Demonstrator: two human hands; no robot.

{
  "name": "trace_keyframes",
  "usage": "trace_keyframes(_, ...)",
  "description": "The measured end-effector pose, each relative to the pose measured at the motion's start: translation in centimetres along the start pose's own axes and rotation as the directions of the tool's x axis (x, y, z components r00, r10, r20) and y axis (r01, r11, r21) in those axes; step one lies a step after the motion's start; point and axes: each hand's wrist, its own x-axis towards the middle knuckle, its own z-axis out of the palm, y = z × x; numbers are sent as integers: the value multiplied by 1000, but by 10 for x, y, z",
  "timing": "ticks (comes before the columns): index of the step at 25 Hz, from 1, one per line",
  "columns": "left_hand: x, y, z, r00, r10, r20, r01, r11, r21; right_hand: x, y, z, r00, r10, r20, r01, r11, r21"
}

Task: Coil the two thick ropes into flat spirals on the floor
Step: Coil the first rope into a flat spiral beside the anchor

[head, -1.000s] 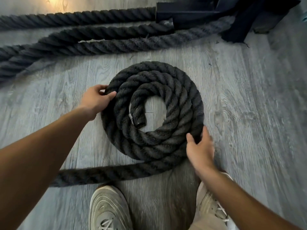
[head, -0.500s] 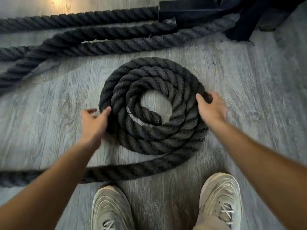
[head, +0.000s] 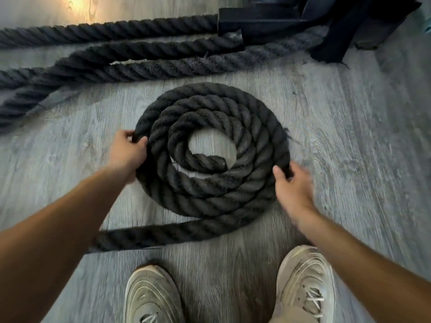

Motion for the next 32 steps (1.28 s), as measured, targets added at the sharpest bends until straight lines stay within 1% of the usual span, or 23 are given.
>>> trace_keyframes(1, -17, -11, -3, 999, -40, -31, 39, 998, -49, 23, -12, -4, 1000, -30, 4, 30, 1000, -9)
trace_keyframes(3, -57, -36, -3, 990, -141, -20, 138, 982, -132, 71, -44, -6, 999, -47, 4, 48, 998, -44)
trace_keyframes(4, -75, -45, -2, 982, -191, 5, 190, 973, -129, 90, -61, -6, 999, -32, 0, 32, 999, -41)
trace_keyframes(6, -93, -51, -4, 966, -256, 33, 258, 964, -69, 112, -84, -2, 999, 43, 6, -43, 998, 36)
trace_keyframes(8, -81, -43, -9, 975, -221, 1, 220, 970, -102, 95, -81, 1, 999, 45, -22, -44, 997, 59)
trace_keyframes(9, -70, -32, -11, 984, -178, -19, 174, 975, -138, 78, -68, 4, 998, 33, -44, -31, 999, 38)
trace_keyframes(10, -54, -23, -12, 992, -126, -33, 120, 982, -143, 53, -54, 6, 995, 67, -70, -66, 998, 17)
trace_keyframes(12, -23, 4, -9, 1000, -13, 20, 14, 997, -78, -10, -21, 12, 973, 217, -82, -213, 975, 63)
trace_keyframes(13, -6, 14, -6, 997, 30, 68, -28, 999, -23, -41, -8, 17, 969, 237, -65, -232, 970, 78)
trace_keyframes(15, 20, 30, 0, 986, 67, 153, -80, 994, 81, -84, 2, 29, 978, 208, -8, -206, 975, 83)
trace_keyframes(16, 27, 32, 2, 983, 83, 167, -105, 986, 128, -93, 5, 34, 980, 199, 17, -200, 976, 90)
trace_keyframes(18, 30, 30, 7, 984, 112, 140, -138, 971, 193, -84, 7, 36, 983, 179, 46, -182, 981, 62)
trace_keyframes(19, 29, 24, 7, 986, 121, 114, -142, 971, 193, -75, 5, 33, 985, 164, 44, -166, 985, 37)
trace_keyframes(20, 22, 18, 6, 989, 115, 88, -129, 975, 183, -61, 3, 28, 989, 147, 34, -147, 989, 12)
trace_keyframes(22, 1, 2, 0, 998, 55, 18, -56, 991, 125, -30, -5, 15, 997, 72, 33, -71, 997, -44)
trace_keyframes(24, -33, -18, -6, 998, -49, -31, 48, 999, -18, 10, -23, 2, 998, -27, 58, 33, 993, -110)
trace_keyframes(26, -76, -38, -8, 986, -165, 14, 165, 975, -149, 47, -45, -6, 994, -95, 59, 104, 980, -168)
trace_keyframes(28, -111, -49, -9, 955, -276, 109, 292, 938, -186, 67, -66, -6, 988, -146, 50, 153, 970, -189)
trace_keyframes(29, -119, -52, -11, 942, -307, 134, 327, 929, -176, 69, -69, -3, 988, -154, 31, 157, 967, -198)
trace_keyframes(30, -119, -49, -15, 942, -311, 129, 329, 931, -160, 64, -69, 2, 993, -118, 10, 118, 974, -195)
trace_keyframes(32, -97, -37, -23, 966, -248, 73, 257, 953, -163, 39, -56, 11, 999, 17, -38, -22, 993, -114)
